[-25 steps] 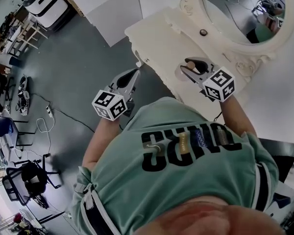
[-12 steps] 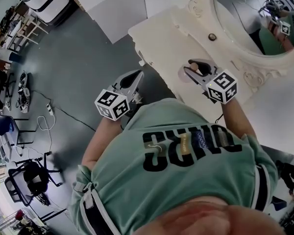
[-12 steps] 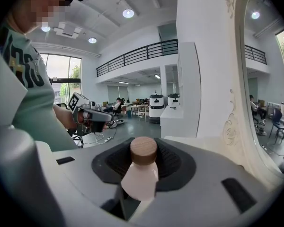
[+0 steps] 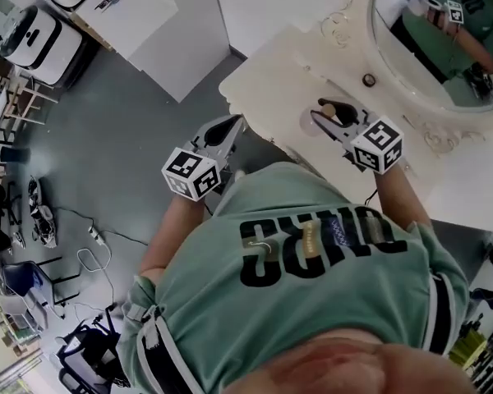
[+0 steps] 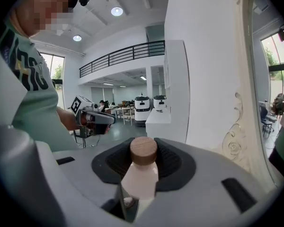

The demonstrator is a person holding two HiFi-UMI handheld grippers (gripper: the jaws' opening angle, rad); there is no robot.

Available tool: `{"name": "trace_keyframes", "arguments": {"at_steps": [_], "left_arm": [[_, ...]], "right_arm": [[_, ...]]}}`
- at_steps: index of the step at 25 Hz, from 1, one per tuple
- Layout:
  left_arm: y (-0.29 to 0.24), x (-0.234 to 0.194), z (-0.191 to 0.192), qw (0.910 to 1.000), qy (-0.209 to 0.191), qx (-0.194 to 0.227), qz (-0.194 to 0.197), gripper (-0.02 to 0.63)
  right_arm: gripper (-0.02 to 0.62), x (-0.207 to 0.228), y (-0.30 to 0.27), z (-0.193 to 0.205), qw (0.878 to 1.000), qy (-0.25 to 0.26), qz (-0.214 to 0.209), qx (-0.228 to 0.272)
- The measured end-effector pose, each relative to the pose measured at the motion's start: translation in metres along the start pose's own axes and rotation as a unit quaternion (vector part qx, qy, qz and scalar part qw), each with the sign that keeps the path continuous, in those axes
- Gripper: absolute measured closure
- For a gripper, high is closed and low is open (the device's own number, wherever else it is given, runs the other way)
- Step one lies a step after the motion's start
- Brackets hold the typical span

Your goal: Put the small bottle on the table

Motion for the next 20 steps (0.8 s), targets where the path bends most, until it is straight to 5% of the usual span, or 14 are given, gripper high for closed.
{"name": "trace_keyframes", "arguments": {"at_steps": [11, 20], "left_arm": [[-0.017, -0.128, -0.029, 0.9978, 0.016, -0.028, 0.058, 0.597], [-0.031, -0.165, -0.039, 0.998, 0.025, -0.029, 0.05, 0.597]], "right_arm": [[0.476, 0.031, -0.111, -0.019, 0.998, -0.006, 0.063, -0.006], [0.476, 0.058, -0.148, -0.032, 0.998, -0.003, 0.06, -0.019]]}}
Point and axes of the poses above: the fingertips, and each gripper's own axes: y backward along the fingers, x to its right, z out of its underside, the point moved 5 cm from there along y, backward along the fingers, and after that the axes turned 14 degrees about x, right-handed, at the moved point
